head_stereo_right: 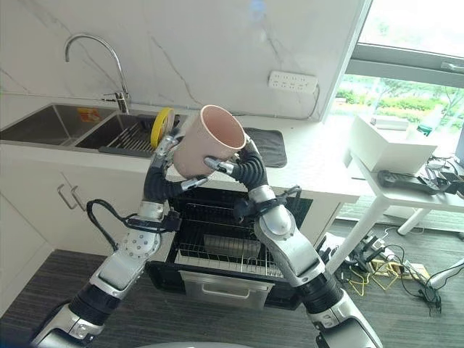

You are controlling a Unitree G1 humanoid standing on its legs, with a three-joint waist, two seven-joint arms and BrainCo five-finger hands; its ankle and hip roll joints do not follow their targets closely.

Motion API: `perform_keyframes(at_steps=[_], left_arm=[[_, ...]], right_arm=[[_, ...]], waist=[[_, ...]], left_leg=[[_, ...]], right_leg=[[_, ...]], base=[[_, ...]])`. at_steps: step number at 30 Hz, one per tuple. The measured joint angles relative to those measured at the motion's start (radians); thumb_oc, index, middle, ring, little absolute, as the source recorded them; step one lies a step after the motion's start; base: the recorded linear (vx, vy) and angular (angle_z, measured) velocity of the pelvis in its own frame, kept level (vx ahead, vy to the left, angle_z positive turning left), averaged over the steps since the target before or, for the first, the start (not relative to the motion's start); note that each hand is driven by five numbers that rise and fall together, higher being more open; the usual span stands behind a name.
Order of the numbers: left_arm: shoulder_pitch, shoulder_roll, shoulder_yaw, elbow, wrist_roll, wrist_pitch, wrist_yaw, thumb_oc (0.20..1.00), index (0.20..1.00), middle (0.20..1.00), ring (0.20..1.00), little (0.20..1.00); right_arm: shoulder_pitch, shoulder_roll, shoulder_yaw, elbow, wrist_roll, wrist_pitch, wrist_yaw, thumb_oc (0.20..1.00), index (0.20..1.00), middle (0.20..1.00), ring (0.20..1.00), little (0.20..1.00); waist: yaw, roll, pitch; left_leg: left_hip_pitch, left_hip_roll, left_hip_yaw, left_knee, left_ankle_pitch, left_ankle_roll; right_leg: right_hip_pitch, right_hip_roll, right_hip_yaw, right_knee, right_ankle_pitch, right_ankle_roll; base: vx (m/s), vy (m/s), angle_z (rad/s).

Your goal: Place the dishes in the dishwasher.

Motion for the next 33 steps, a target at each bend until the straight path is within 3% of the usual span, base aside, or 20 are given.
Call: perform_keyframes(at_steps=[16,18,20,22,24,27,28,29,30,31,32,33], left_arm=[[0.048,-0.001,0.115,-0.078,-0.066,-0.010,0.016,1.000,1.000,1.000,1.000,1.000],[0.056,0.001,0.122,-0.079,-0.164,-0.009,-0.036,1.000,1.000,1.000,1.000,1.000],[0.095,-0.008,0.138,-0.079,-0.270,0.028,-0.117,1.000,1.000,1.000,1.000,1.000],[0.161,-0.016,0.158,-0.077,-0.371,0.111,-0.174,1.000,1.000,1.000,1.000,1.000],[0.249,-0.022,0.190,-0.073,-0.543,0.289,-0.277,1.000,1.000,1.000,1.000,1.000],[0.287,-0.034,0.190,-0.055,-0.756,0.457,-0.345,1.000,1.000,1.000,1.000,1.000],[0.272,-0.034,0.163,-0.055,-0.769,0.466,-0.370,1.000,1.000,1.000,1.000,1.000],[0.162,-0.038,0.117,-0.023,-0.768,0.456,-0.396,1.000,1.000,1.000,1.000,1.000],[0.103,-0.035,0.109,-0.019,-0.763,0.455,-0.406,1.000,1.000,1.000,1.000,1.000],[0.013,-0.003,0.079,-0.022,-0.745,0.456,-0.427,1.000,1.000,1.000,1.000,1.000],[-0.052,0.040,0.066,-0.039,-0.726,0.468,-0.454,1.000,1.000,1.000,1.000,1.000],[-0.104,0.085,0.093,-0.049,-0.665,0.465,-0.488,1.000,1.000,1.000,1.000,1.000]], right_arm=[[0.055,-0.043,-0.051,0.000,-0.017,-0.032,0.000,0.200,0.200,0.200,0.200,0.200],[0.099,-0.058,-0.083,0.000,-0.024,-0.032,-0.001,0.200,0.200,0.200,0.200,0.200],[0.161,-0.073,-0.117,0.001,-0.052,-0.044,0.000,0.200,0.200,0.200,0.200,0.200],[0.252,-0.082,-0.171,0.001,-0.071,-0.054,-0.002,0.200,0.200,0.200,0.200,0.200],[0.323,-0.105,-0.245,0.000,-0.073,-0.055,0.010,0.200,0.200,0.200,0.200,0.200],[0.321,-0.150,-0.284,-0.005,-0.072,-0.057,0.053,0.200,0.200,0.200,0.200,0.200],[0.316,-0.238,-0.287,-0.016,-0.071,-0.057,0.057,0.200,0.200,0.200,0.200,0.200],[0.266,-0.329,-0.320,-0.008,-0.071,-0.063,0.052,0.200,0.200,0.200,0.200,0.200],[0.211,-0.364,-0.330,0.002,-0.072,-0.063,0.051,0.200,0.200,0.200,0.200,0.200],[0.119,-0.403,-0.340,0.017,-0.072,-0.063,0.050,0.200,0.200,0.200,0.200,0.200],[0.060,-0.420,-0.347,0.023,-0.072,-0.063,0.053,0.200,0.200,0.200,0.200,0.200],[0.061,-0.399,-0.357,0.021,-0.072,-0.058,0.054,0.200,0.200,0.200,0.200,0.200]], waist=[[0.015,-0.002,0.003],[0.015,-0.002,0.004],[0.015,-0.001,0.008],[0.012,0.003,0.018],[-0.008,0.020,0.040],[-0.042,0.048,0.059],[-0.041,0.071,0.084],[-0.043,0.080,0.163],[-0.046,0.080,0.221],[-0.051,0.098,0.294],[-0.058,0.106,0.336],[-0.060,0.073,0.383]], left_leg=[[-0.010,-0.001,-0.003,0.000,0.000,0.000],[-0.015,-0.002,-0.003,0.000,0.000,0.000],[-0.016,-0.002,-0.004,0.000,-0.001,0.000],[-0.015,-0.002,-0.013,0.000,-0.001,0.001],[-0.014,0.000,-0.015,0.000,-0.001,0.001],[-0.015,0.019,0.013,0.000,0.000,0.001],[-0.037,0.026,0.029,0.033,-0.003,0.005],[-0.179,0.032,-0.004,0.194,-0.004,-0.004],[-0.238,0.039,-0.024,0.271,-0.018,-0.002],[-0.310,0.039,-0.090,0.358,-0.063,0.016],[-0.335,0.032,-0.112,0.348,-0.101,0.008],[-0.334,0.012,-0.102,0.314,-0.098,-0.006]], right_leg=[[-0.003,-0.002,-0.005,0.000,-0.005,0.006],[-0.005,-0.002,-0.010,0.000,-0.008,0.011],[-0.005,-0.002,-0.012,0.000,-0.009,0.011],[-0.005,-0.001,-0.015,0.000,-0.009,0.010],[-0.004,0.003,-0.015,0.000,-0.011,0.011],[-0.022,0.021,0.006,0.000,-0.023,-0.006],[-0.061,0.025,0.035,0.029,-0.025,-0.009],[-0.172,0.002,0.046,0.154,-0.038,-0.020],[-0.224,-0.015,0.054,0.221,-0.048,-0.030],[-0.303,-0.021,0.059,0.326,-0.071,-0.036],[-0.372,-0.025,0.070,0.397,-0.109,-0.042],[-0.391,-0.040,0.084,0.397,-0.116,-0.044]], base=[[0.00,0.002,0.01],[0.00,-0.011,0.05],[0.02,-0.076,0.02],[0.04,-0.179,0.04],[0.05,-0.210,0.00],[-0.06,-0.024,-0.22],[-0.37,0.208,-0.31],[-0.42,0.260,-0.17],[-0.26,0.200,0.05],[-0.13,0.043,-0.10],[-0.08,-0.002,-0.07],[-0.12,-0.001,-0.16]])
